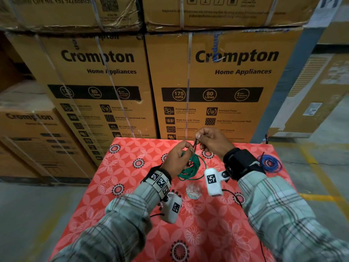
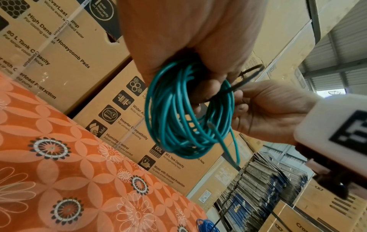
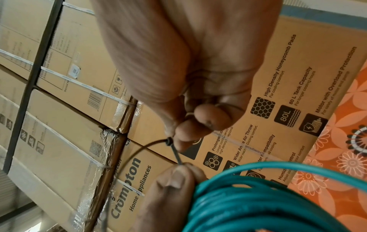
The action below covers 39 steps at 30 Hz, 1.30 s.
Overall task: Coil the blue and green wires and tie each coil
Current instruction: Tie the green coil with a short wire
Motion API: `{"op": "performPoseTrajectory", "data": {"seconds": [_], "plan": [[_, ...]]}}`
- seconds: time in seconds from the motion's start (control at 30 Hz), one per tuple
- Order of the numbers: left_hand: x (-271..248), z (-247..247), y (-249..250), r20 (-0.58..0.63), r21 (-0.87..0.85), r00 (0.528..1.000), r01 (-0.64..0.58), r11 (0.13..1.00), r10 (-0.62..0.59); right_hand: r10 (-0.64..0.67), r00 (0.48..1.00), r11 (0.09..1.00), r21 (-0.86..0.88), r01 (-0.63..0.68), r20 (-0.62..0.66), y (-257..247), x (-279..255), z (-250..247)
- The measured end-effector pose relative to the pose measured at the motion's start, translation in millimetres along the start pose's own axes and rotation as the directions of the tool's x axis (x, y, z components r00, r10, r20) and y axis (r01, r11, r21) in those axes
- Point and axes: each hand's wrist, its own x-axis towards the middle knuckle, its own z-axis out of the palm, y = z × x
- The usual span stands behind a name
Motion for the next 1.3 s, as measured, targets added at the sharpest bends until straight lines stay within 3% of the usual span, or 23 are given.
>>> {"op": "performPoseTrajectory", "data": {"seconds": [0.2, 0.5, 0.77, 1.3], "plan": [[-4.7, -2.8, 7.1, 0.035, -0.032, 0.999, -0.013, 0.999, 0.014, 0.037, 0.999, 0.999, 0.0, -0.037, 0.006, 4.5, 2.0, -5.8], [0.2, -3.0, 4.5, 0.008, -0.102, 0.985, 0.172, 0.98, -0.172, 0.036, 0.999, 0.997, -0.074, -0.036, 0.006, 6.2, -2.8, -5.1], [-0.8, -2.2, 4.0, 0.006, -0.074, 0.983, 0.182, 0.98, -0.182, 0.102, 0.992, 0.992, 0.059, -0.107, 0.075, 0.4, -8.6, -4.0], [1.6, -2.2, 1.2, -0.022, -0.181, 0.981, 0.186, 0.966, -0.193, 0.1, 0.995, 0.995, 0.017, -0.101, 0.02, -5.9, -8.9, -5.0]]}}
